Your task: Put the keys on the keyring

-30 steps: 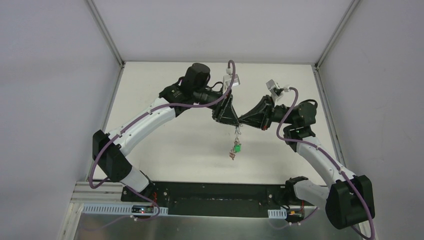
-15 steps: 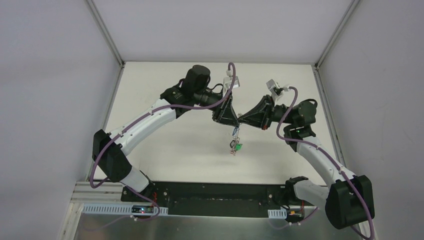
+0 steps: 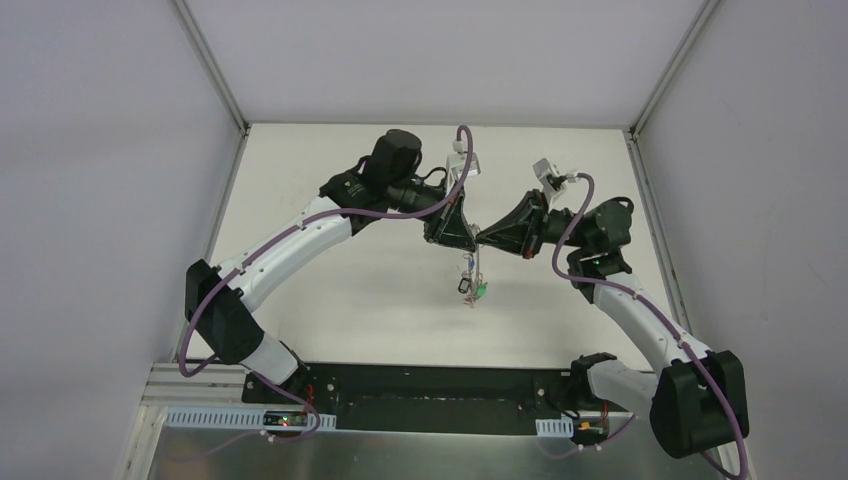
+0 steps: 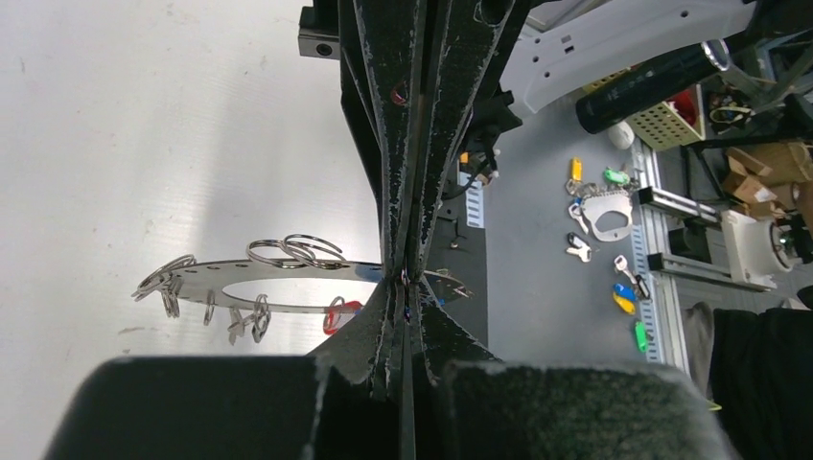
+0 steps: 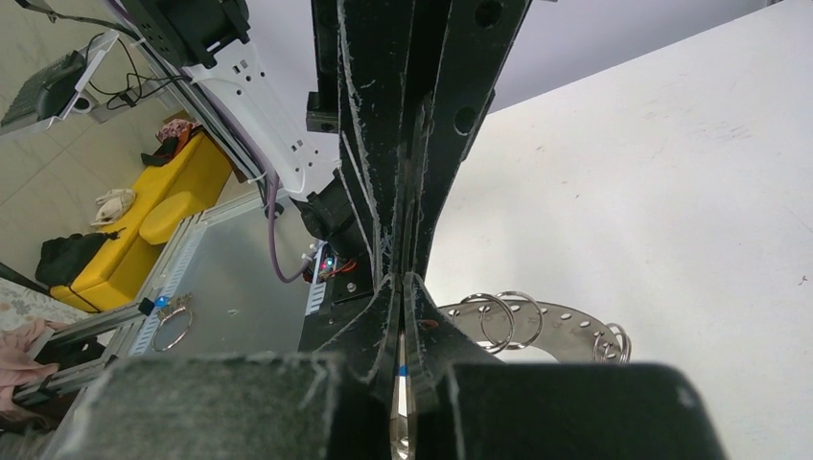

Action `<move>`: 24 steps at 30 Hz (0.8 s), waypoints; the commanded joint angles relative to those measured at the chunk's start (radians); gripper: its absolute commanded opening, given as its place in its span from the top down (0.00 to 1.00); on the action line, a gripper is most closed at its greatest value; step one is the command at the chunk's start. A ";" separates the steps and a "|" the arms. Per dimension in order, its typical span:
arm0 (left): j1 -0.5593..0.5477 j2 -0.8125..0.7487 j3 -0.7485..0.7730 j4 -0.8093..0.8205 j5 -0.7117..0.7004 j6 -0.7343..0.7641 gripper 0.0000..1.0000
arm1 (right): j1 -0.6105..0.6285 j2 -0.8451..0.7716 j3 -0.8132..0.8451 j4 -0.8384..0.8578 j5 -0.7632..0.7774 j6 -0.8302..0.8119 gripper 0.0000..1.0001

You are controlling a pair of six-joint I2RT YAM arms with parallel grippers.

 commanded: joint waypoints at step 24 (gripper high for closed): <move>-0.019 -0.054 0.135 -0.304 -0.174 0.254 1.00 | 0.019 -0.013 0.029 -0.129 -0.062 -0.189 1.00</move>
